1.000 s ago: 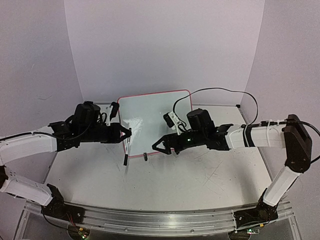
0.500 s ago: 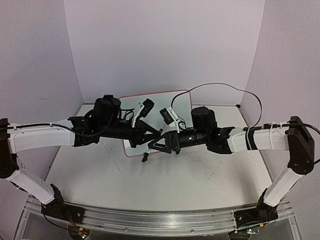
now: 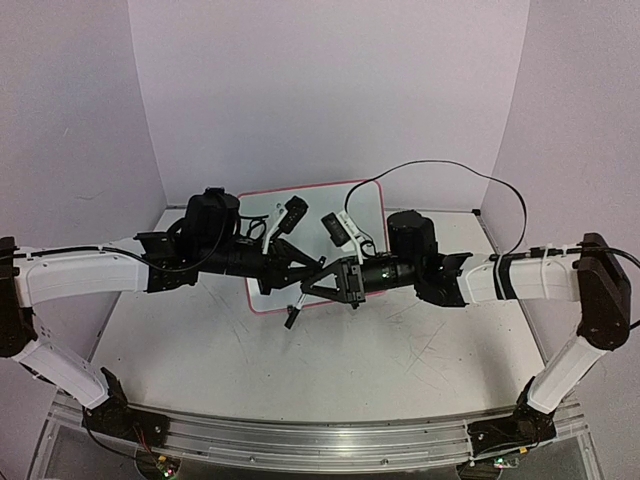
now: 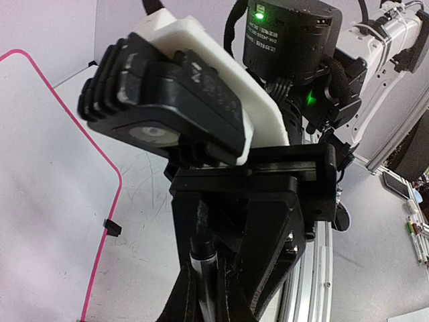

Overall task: Write a sentence on the whiteboard
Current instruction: Pass from the left arm to the right, then pass from the right arm to the left

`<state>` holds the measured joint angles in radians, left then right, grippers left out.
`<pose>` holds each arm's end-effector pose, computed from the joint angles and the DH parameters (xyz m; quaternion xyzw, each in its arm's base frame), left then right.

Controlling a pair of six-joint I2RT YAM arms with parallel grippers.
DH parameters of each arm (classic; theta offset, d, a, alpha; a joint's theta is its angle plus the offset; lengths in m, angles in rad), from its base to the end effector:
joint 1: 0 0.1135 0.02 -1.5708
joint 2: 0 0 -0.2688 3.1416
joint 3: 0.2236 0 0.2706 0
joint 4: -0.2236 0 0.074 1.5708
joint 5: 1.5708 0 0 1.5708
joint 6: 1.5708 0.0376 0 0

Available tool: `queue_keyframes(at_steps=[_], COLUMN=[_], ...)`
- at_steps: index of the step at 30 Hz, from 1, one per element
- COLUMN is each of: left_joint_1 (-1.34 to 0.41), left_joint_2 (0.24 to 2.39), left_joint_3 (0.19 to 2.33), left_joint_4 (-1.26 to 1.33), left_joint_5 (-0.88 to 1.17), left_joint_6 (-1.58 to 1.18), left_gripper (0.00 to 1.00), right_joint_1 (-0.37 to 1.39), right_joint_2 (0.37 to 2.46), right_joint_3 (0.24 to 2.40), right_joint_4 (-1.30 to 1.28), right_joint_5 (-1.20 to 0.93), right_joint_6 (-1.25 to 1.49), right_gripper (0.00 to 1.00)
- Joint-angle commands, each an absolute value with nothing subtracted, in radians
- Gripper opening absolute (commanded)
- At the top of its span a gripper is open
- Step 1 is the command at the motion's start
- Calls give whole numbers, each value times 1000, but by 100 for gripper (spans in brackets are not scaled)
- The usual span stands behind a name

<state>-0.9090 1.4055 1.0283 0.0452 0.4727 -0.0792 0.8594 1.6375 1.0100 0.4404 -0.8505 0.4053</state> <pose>0.1984 -0.2825 0.3022 0.4435 0.6696 -0.4355 0.4065 0.2292 0.3092 0.2570 -0.4143 0.6242 0.5997 0.2810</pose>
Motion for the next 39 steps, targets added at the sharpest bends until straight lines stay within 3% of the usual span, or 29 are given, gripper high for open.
queue_keyframes(at_steps=[1, 4, 5, 7, 8, 9, 10, 13, 22, 28, 34, 38, 39], left_joint_1=[-911, -911, -908, -885, -866, -842, -814, -780, -796, -808, -815, -808, -802], left_joint_2=[1396, 1402, 1401, 1392, 1377, 1353, 1331, 1279, 1329, 1396, 1432, 1396, 1386], left_joint_3=[1069, 1078, 1083, 1085, 1080, 1055, 1027, 941, 871, 906, 927, 920, 919], left_joint_4=[71, 65, 62, 61, 72, 102, 136, 251, 371, 371, 371, 364, 350], left_joint_5=[477, 479, 466, 452, 459, 475, 497, 581, 844, 844, 859, 807, 795], left_joint_6=[-36, -43, -56, -109, -144, -187, -237, -337, -395, -391, -383, -347, -328], left_gripper=[0, 0, 7, 44, 75, 92, 99, 100, 96, 80, 48, 4, 0], right_joint_1=[869, 868, 867, 867, 865, 861, 856, 835, 830, 834, 839, 839, 839], right_joint_2=[1647, 1646, 1639, 1612, 1588, 1564, 1543, 1492, 1444, 1444, 1444, 1456, 1453], right_joint_3=[1022, 1018, 1012, 989, 970, 952, 934, 907, 939, 917, 907, 961, 977], right_joint_4=[519, 526, 527, 528, 527, 530, 532, 553, 619, 733, 771, 650, 586], right_joint_5=[-911, -899, -884, -833, -779, -735, -704, -633, -595, -599, -613, -706, -722], right_joint_6=[439, 445, 439, 431, 433, 434, 439, 497, 631, 738, 771, 713, 686], right_gripper=[6, 0, 0, 0, 0, 0, 0, 0, 0, 0, 0, 0, 0])
